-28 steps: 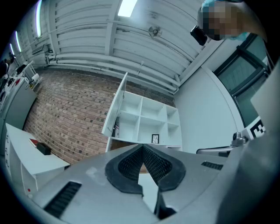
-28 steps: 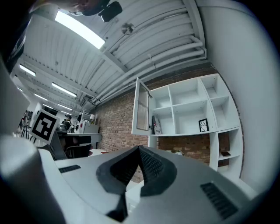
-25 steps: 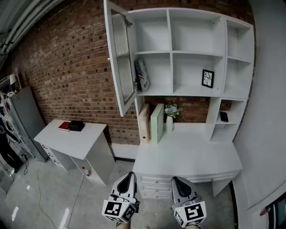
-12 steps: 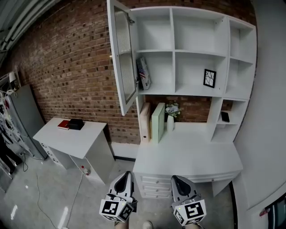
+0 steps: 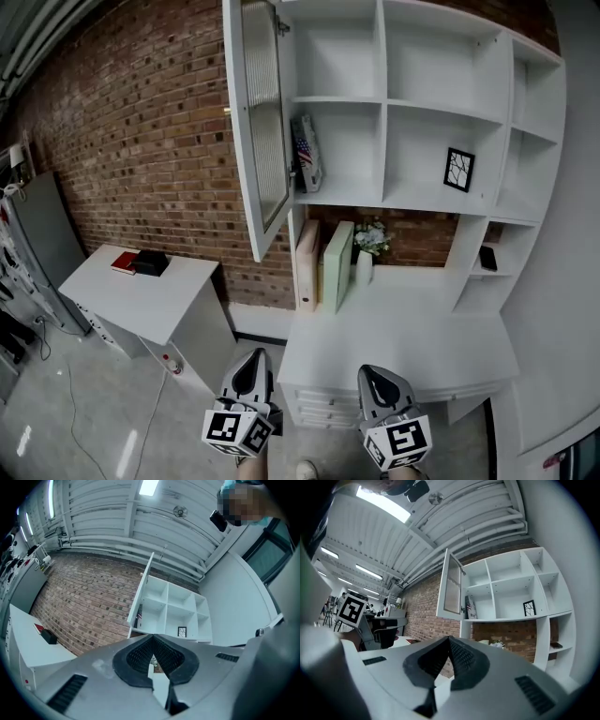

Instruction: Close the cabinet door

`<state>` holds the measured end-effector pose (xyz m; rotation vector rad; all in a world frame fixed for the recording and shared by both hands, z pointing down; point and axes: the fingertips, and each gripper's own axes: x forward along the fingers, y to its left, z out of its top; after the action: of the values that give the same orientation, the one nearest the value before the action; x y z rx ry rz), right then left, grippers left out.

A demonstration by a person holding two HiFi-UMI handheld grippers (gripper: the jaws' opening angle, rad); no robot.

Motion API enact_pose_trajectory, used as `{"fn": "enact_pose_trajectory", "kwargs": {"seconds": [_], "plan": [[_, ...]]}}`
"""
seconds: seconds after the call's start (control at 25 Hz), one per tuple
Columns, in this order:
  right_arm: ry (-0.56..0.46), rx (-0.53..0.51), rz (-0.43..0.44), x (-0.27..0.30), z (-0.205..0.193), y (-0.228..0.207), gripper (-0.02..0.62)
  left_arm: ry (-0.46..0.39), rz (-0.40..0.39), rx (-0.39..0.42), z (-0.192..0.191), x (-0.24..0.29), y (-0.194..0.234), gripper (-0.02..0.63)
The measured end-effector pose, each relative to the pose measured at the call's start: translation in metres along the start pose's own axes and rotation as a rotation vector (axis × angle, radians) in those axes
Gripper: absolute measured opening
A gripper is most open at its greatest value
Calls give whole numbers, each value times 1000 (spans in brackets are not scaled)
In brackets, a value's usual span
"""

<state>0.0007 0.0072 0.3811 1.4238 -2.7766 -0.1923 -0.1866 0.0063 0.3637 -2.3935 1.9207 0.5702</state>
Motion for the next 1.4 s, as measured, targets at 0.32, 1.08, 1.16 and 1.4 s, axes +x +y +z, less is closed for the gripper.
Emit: {"fn": "enact_pose_trajectory", "kwargs": {"seconds": [0.32,1.08,1.16,1.4], "plan": [[-8,-19,-48,92,-2,-38,0,-36,-23,-4,-3,101,57,11],[34,-37,-111,158,-18,-67,0,-129,-97,8,24,192,92,117],[39,-47,-110,161,-17,-70,0,-133,-92,18,26,196,92,115],[22,-39,-119,161,-14,-82,0,-128,-61,49,29,203,91,104]]}}
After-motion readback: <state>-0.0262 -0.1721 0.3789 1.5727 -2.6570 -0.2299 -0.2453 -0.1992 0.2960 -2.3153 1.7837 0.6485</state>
